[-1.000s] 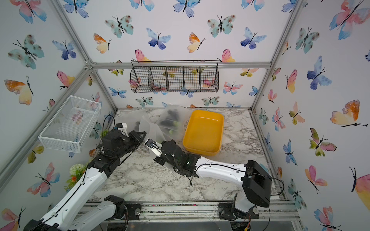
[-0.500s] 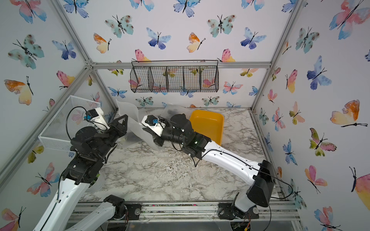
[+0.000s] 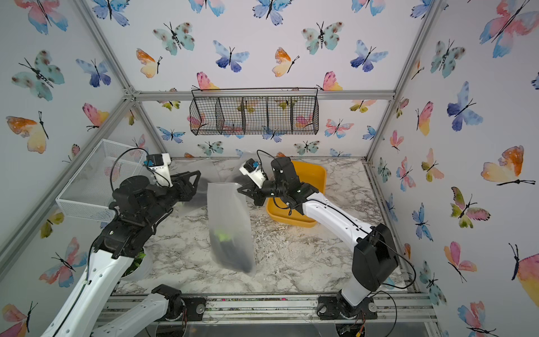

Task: Place the eggplant in a zip-top bag and seal the zipper
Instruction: Adjust the zipper food storage bag at the center of the board.

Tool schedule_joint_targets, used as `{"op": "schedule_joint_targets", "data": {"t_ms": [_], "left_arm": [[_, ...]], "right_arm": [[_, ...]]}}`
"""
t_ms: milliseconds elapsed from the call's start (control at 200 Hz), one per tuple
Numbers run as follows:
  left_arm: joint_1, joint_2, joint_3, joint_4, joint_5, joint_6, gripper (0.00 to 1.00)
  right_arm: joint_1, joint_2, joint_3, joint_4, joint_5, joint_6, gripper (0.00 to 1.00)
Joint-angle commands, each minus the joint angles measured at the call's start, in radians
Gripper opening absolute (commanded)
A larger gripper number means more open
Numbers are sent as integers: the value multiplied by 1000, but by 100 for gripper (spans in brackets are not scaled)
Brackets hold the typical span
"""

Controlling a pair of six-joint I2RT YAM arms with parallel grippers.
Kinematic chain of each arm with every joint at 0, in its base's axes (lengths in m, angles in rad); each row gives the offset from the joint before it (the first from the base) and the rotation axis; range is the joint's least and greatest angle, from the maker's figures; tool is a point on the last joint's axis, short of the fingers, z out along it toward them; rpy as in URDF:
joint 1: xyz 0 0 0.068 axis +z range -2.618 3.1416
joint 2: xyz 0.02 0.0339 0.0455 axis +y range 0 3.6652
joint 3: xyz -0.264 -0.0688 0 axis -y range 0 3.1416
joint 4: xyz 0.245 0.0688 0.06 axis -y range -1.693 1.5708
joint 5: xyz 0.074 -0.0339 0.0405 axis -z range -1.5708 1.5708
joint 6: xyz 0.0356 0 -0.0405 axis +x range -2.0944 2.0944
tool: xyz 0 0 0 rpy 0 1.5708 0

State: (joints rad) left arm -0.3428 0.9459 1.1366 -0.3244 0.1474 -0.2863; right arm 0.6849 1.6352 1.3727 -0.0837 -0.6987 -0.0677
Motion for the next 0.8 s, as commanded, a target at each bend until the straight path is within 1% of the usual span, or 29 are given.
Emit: {"op": "schedule_joint_targets", "data": {"t_ms": [0,15,40,100,125,175,250,350,491,551,656,796], "left_arm": [[-41,68,-51,16,264,284,69],[-45,73,-64,32,275,312,72],[-47,81,-87,62,302,368,73],[-47,103,-138,156,326,456,75],[-47,115,-150,183,382,487,76],[-47,144,-173,245,419,545,77],[-47,202,-163,239,500,666,79],[-49,267,-161,271,543,797,81],[-50,347,-151,365,585,848,83],[-50,385,-131,366,615,875,83],[-50,445,-106,364,661,918,82],[-52,526,-74,393,749,918,81]], "right_arm": [[-14,40,5,-146,-62,-65,4],[-14,44,8,-160,-44,-80,4],[-17,51,12,-183,-16,-98,4],[-21,69,29,-237,42,-149,4],[-22,73,35,-259,62,-170,4],[-25,75,39,-279,97,-202,4],[-27,66,32,-298,130,-252,4],[-27,53,28,-318,196,-321,4],[-40,67,54,-359,283,-375,4],[-47,69,55,-366,300,-394,4],[-53,43,22,-340,280,-435,4],[-54,4,-37,-282,262,-518,4]]}}
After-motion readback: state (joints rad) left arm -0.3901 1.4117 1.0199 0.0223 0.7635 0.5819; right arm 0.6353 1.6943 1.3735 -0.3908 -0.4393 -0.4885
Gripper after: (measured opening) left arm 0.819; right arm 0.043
